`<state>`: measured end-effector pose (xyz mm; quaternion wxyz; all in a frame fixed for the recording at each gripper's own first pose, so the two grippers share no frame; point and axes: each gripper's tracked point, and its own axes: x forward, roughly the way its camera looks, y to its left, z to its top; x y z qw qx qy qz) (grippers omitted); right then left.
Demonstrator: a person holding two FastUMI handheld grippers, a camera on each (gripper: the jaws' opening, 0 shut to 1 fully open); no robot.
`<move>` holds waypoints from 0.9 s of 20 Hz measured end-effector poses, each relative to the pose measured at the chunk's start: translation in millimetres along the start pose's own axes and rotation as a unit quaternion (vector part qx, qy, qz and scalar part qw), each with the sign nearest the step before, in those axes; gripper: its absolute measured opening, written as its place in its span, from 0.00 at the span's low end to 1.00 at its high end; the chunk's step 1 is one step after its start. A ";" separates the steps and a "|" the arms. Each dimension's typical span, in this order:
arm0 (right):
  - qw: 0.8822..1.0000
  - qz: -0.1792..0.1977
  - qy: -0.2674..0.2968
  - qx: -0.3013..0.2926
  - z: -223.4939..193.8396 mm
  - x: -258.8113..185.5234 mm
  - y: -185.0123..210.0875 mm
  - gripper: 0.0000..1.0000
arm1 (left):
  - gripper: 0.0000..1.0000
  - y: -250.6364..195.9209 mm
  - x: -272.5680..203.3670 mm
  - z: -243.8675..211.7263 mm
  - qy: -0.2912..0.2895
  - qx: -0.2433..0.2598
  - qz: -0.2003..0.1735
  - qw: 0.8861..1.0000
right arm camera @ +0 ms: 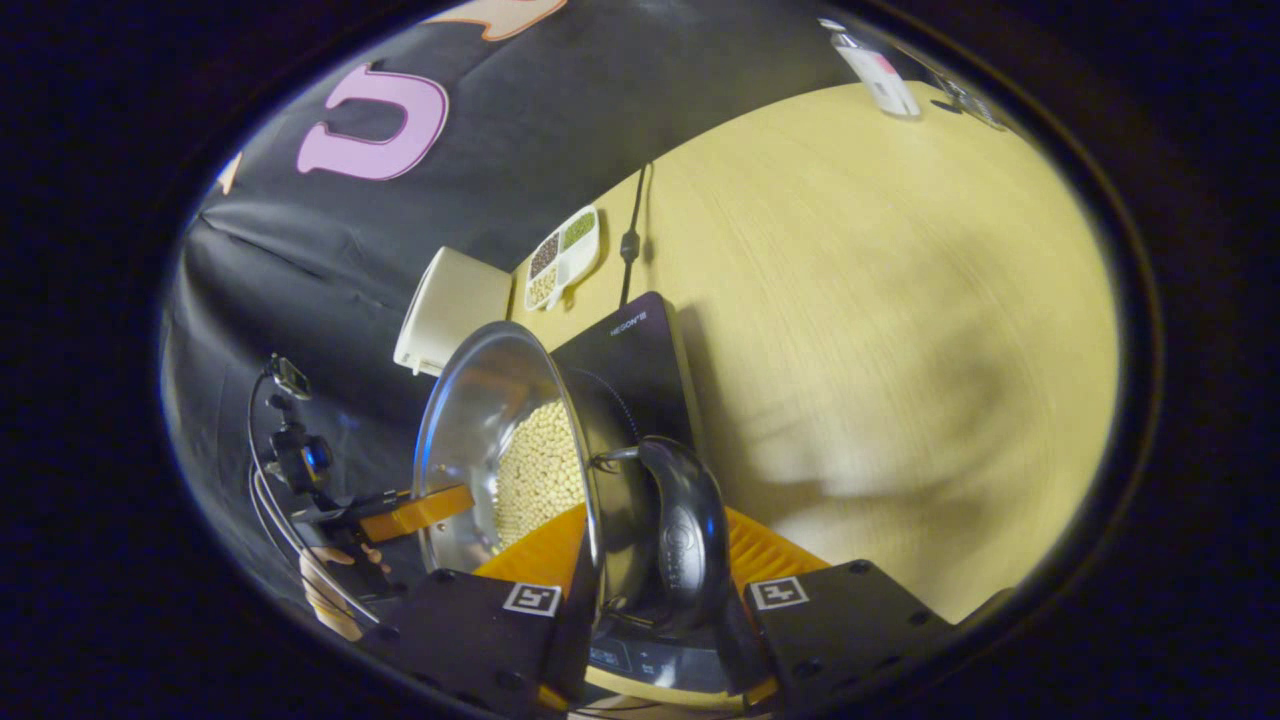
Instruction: First push the handle of the pot to place it horizontally, then grasp the pot with both hands and set it on the induction cooktop.
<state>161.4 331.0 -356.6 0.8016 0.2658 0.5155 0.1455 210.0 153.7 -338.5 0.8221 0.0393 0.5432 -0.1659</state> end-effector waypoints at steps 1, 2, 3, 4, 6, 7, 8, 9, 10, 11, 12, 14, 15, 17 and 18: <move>1.000 0.001 -0.002 -0.003 0.9 -2.8 -0.1 0.53 | 0.68 0.3 -0.8 1.4 -0.002 0.000 0.006 1.000; 1.000 -0.003 -0.008 -0.007 5.3 -4.4 -2.5 0.70 | 0.73 2.1 -2.9 4.4 -0.013 0.005 0.015 1.000; 1.000 -0.008 -0.015 -0.013 8.5 -7.0 -6.8 0.87 | 0.75 6.4 -6.9 11.0 -0.029 0.012 0.031 0.999; 0.999 -0.013 -0.024 -0.019 13.1 -10.8 -10.5 0.99 | 0.83 9.8 -18.0 17.8 -0.054 0.020 0.044 0.997; 0.998 -0.019 -0.046 -0.030 22.2 -21.7 -16.0 0.92 | 0.97 5.1 -30.6 52.8 -0.128 0.034 0.053 0.990; 0.998 -0.021 -0.054 -0.035 25.5 -27.8 -18.1 0.92 | 0.97 0.4 -39.1 61.5 -0.154 0.039 0.055 0.986; 0.997 -0.023 -0.062 -0.040 29.6 -33.4 -20.8 0.92 | 0.97 -4.2 -47.6 66.4 -0.171 0.044 0.057 0.983; 0.996 -0.026 -0.070 -0.044 32.6 -40.6 -23.5 0.92 | 0.97 -8.9 -52.7 67.6 -0.179 0.046 0.058 0.981; 0.996 -0.024 -0.076 -0.046 35.2 -45.7 -23.2 0.92 | 0.96 -14.6 -55.9 66.5 -0.183 0.044 0.054 0.981; 0.995 -0.025 -0.085 -0.049 37.1 -52.8 -23.9 0.92 | 0.96 -19.8 -57.6 63.9 -0.181 0.040 0.049 0.981; 0.994 -0.025 -0.093 -0.053 40.2 -59.8 -24.1 0.92 | 0.96 -22.6 -59.9 59.7 -0.178 0.036 0.052 0.982; 0.991 -0.034 -0.109 -0.062 45.8 -73.8 -31.6 0.92 | 0.96 -24.9 -68.1 56.7 -0.185 0.031 0.070 0.980; 0.990 -0.035 -0.117 -0.067 47.6 -83.4 -34.4 0.99 | 0.96 -30.4 -74.5 57.1 -0.194 0.024 0.074 0.978; 0.987 -0.031 -0.137 -0.079 53.2 -105.9 -37.9 0.92 | 0.97 -48.5 -90.3 56.8 -0.213 0.011 0.076 0.974; 0.984 -0.028 -0.150 -0.089 57.6 -120.3 -39.8 0.99 | 0.97 -56.8 -100.6 57.6 -0.224 0.007 0.079 0.971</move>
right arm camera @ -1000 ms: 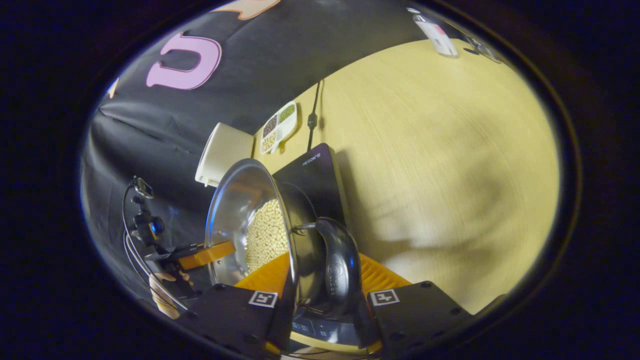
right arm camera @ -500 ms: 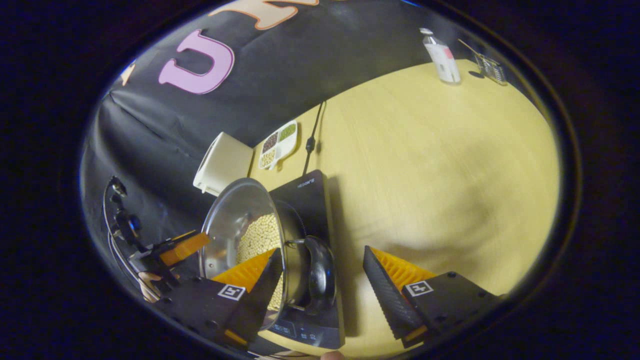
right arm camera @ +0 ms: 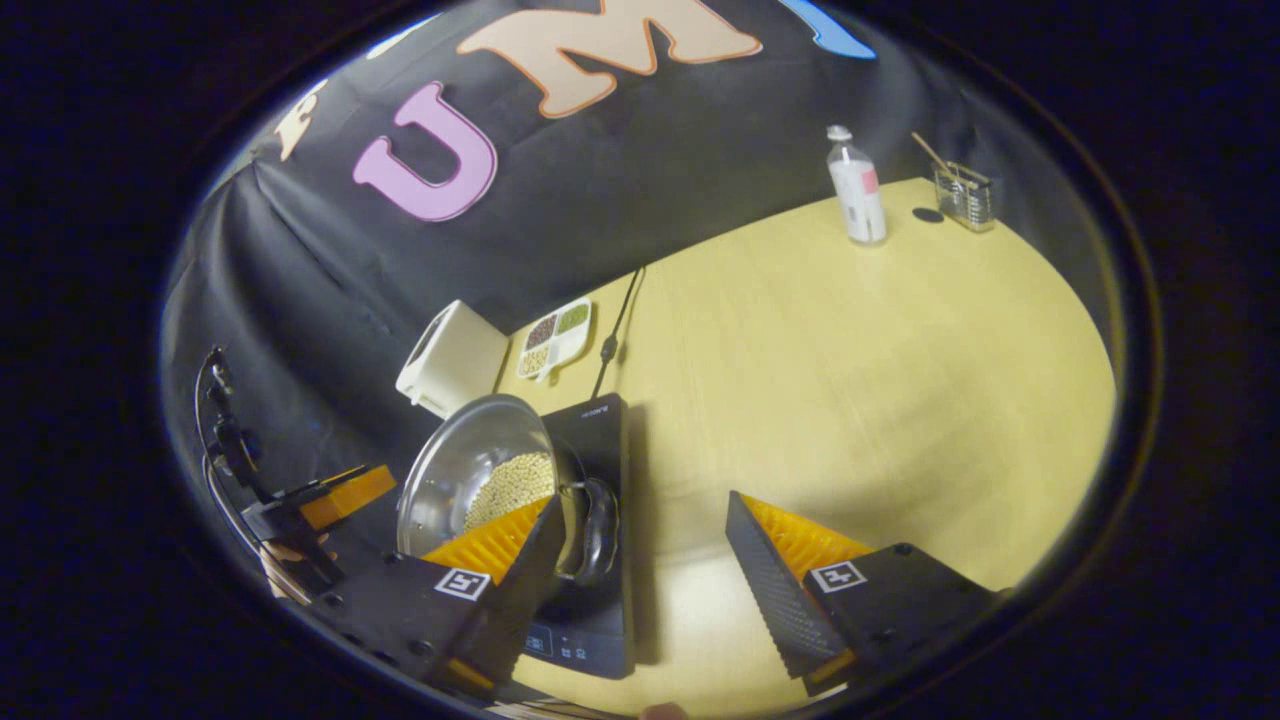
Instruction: First push the handle of the pot to place it horizontally, then grasp the pot with both hands and set it on the induction cooktop.
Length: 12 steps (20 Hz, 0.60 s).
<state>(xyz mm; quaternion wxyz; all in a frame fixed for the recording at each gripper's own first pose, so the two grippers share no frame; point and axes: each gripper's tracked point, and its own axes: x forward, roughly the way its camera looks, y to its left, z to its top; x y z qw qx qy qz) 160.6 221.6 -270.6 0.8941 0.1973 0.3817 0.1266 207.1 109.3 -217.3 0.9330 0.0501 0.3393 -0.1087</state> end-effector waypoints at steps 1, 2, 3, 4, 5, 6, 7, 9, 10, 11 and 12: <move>1.000 0.000 -0.013 -0.013 6.2 -13.9 -5.8 0.99 | 0.96 -8.0 -10.2 5.3 -0.009 -0.005 0.007 1.000; 0.999 -0.002 -0.025 -0.027 14.4 -28.2 -14.2 0.99 | 0.96 -18.6 -20.6 9.3 -0.016 -0.012 0.014 1.000; 0.999 -0.003 -0.035 -0.038 20.7 -43.7 -21.9 0.92 | 0.96 -30.3 -29.5 11.0 -0.019 -0.023 0.021 0.999; 0.998 -0.001 -0.042 -0.046 26.6 -58.7 -28.7 0.92 | 0.96 -44.9 -41.9 15.6 -0.028 -0.035 0.027 0.999; 0.998 0.002 -0.048 -0.049 31.5 -74.8 -34.5 0.99 | 0.97 -59.7 -53.6 21.1 -0.039 -0.048 0.032 0.998; 0.997 0.009 -0.056 -0.050 38.8 -90.1 -39.9 0.99 | 0.96 -74.3 -65.2 25.3 -0.051 -0.061 0.037 0.996; 0.996 0.014 -0.064 -0.053 45.5 -105.2 -45.5 0.99 | 0.96 -88.5 -76.3 29.7 -0.062 -0.072 0.042 0.995; 0.994 0.016 -0.081 -0.071 61.2 -133.9 -62.5 0.92 | 0.96 -114.4 -98.9 37.2 -0.080 -0.086 0.051 0.992; 0.992 0.018 -0.092 -0.080 71.5 -146.6 -70.0 0.99 | 0.96 -124.9 -108.1 41.4 -0.089 -0.092 0.055 0.990; 0.990 0.025 -0.104 -0.087 81.4 -159.7 -72.8 0.99 | 0.96 -136.3 -118.7 49.2 -0.104 -0.102 0.056 0.988; 0.989 0.033 -0.115 -0.090 91.4 -171.9 -73.6 0.99 | 0.96 -147.3 -127.2 57.4 -0.118 -0.112 0.054 0.985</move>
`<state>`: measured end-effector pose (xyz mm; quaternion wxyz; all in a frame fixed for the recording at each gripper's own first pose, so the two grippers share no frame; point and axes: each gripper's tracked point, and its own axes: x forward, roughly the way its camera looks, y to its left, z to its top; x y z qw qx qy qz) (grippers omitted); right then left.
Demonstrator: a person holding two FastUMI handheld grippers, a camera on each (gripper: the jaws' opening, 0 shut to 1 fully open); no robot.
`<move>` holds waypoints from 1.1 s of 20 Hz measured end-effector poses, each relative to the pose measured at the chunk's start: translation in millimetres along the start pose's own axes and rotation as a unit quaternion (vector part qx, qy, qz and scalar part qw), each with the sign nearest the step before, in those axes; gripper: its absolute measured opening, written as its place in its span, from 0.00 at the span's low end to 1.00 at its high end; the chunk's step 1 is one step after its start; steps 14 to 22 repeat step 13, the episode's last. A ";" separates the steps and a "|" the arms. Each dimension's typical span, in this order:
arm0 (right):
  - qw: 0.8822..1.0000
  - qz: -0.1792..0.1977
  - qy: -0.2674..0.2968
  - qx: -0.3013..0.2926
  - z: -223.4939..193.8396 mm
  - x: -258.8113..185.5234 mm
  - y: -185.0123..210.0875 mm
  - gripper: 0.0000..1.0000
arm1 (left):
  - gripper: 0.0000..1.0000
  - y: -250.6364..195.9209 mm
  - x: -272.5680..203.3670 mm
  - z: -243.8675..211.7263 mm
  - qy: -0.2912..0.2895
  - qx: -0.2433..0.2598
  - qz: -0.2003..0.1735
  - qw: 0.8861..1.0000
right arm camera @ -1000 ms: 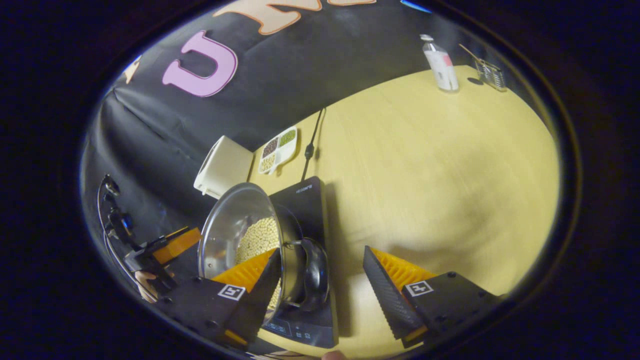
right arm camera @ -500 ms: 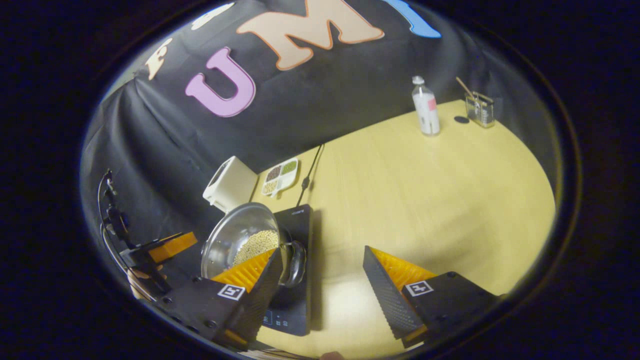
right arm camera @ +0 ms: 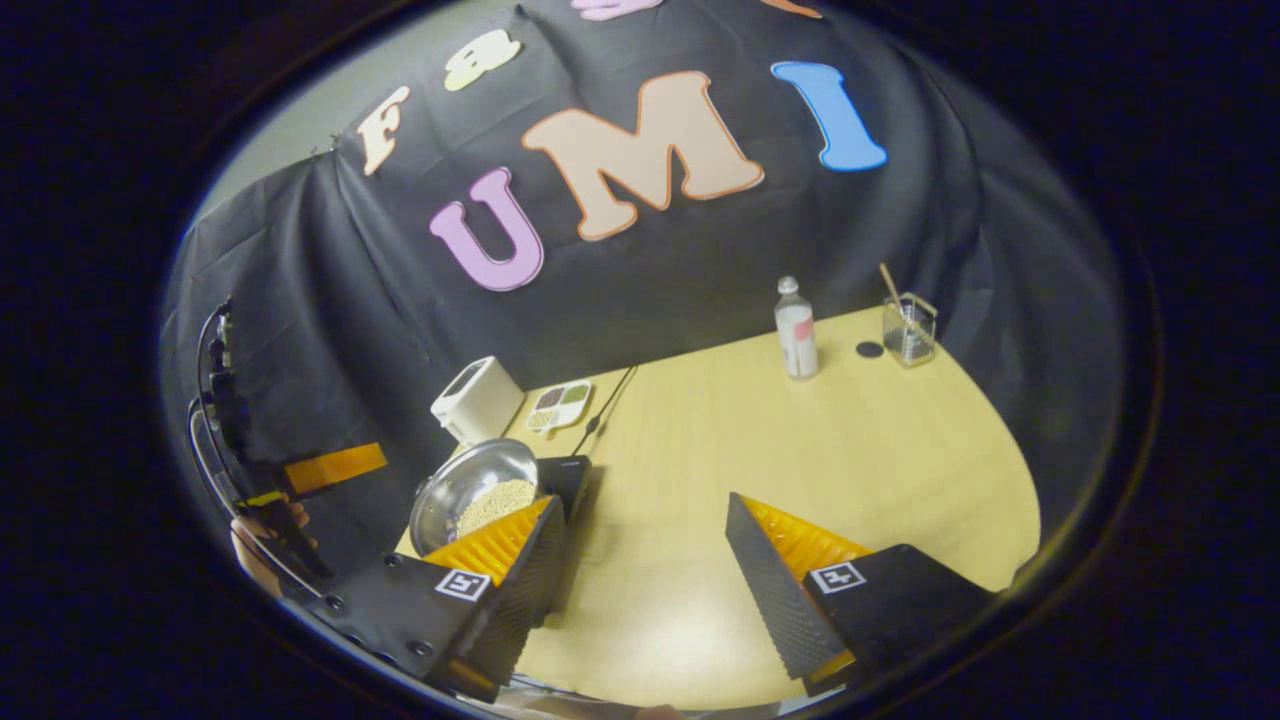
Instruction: First push the handle of the pot to place it horizontally, then grasp the pot with both hands and set it on the induction cooktop.
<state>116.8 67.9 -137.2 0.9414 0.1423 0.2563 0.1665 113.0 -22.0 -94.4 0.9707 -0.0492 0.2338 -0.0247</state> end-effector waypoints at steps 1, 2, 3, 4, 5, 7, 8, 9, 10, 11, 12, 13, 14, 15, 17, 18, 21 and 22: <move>1.000 0.009 -0.014 0.000 11.9 -13.3 -1.4 0.99 | 0.96 -11.5 -9.5 8.4 -0.013 -0.009 -0.004 1.000; 0.999 0.015 -0.028 -0.002 25.4 -24.0 -3.8 0.92 | 0.96 -18.7 -21.2 14.9 -0.026 -0.012 -0.003 1.000; 0.999 0.017 -0.042 -0.007 38.2 -36.3 -9.9 0.99 | 0.96 -25.5 -32.3 25.2 -0.043 -0.009 0.001 0.999; 0.998 0.015 -0.056 -0.014 48.7 -38.4 -18.4 0.99 | 0.96 -30.5 -43.4 34.7 -0.061 -0.001 0.007 0.998; 0.997 0.013 -0.071 -0.022 59.7 -49.8 -22.3 0.99 | 0.96 -35.8 -54.2 45.1 -0.079 0.008 0.013 0.997; 0.994 0.010 -0.097 -0.039 80.4 -70.7 -29.8 0.99 | 0.96 -62.1 -74.7 62.9 -0.116 0.024 0.023 0.993; 0.993 0.006 -0.110 -0.048 91.4 -80.7 -32.4 0.99 | 0.96 -69.7 -83.3 72.1 -0.135 0.030 0.026 0.990; 0.991 0.003 -0.123 -0.054 100.8 -89.7 -35.1 0.92 | 0.96 -76.4 -92.5 79.4 -0.154 0.037 0.030 0.987; 0.989 0.002 -0.136 -0.061 110.6 -97.9 -37.0 0.92 | 0.96 -82.0 -100.1 87.4 -0.172 0.046 0.034 0.983; 0.987 -0.001 -0.148 -0.067 117.9 -108.2 -36.8 0.92 | 0.99 -87.3 -107.7 94.5 -0.189 0.056 0.037 0.980; 0.984 -0.004 -0.160 -0.075 126.5 -117.2 -37.2 0.92 | 0.93 -93.1 -114.8 101.7 -0.208 0.065 0.040 0.975; 0.981 -0.007 -0.173 -0.084 132.6 -124.4 -38.6 0.92 | 0.93 -97.8 -121.5 111.0 -0.228 0.067 0.044 0.970; 0.981 -0.007 -0.173 -0.084 132.6 -124.4 -38.6 0.92 | 0.93 -97.8 -121.5 111.0 -0.228 0.067 0.044 0.970; 0.981 -0.007 -0.173 -0.084 132.6 -124.4 -38.6 0.92 | 0.93 -97.8 -121.5 111.0 -0.228 0.067 0.044 0.970; 0.981 -0.007 -0.173 -0.084 132.6 -124.4 -38.6 0.92 | 0.93 -97.8 -121.5 111.0 -0.228 0.067 0.044 0.970; 0.981 -0.007 -0.173 -0.084 132.6 -124.4 -38.6 0.92 | 0.93 -97.8 -121.5 111.0 -0.228 0.067 0.044 0.970; 0.981 -0.007 -0.173 -0.084 132.6 -124.4 -38.6 0.92 | 0.93 -97.8 -121.5 111.0 -0.228 0.067 0.044 0.970; 0.981 -0.007 -0.173 -0.084 132.6 -124.4 -38.6 0.92 | 0.93 -97.8 -121.5 111.0 -0.228 0.067 0.044 0.970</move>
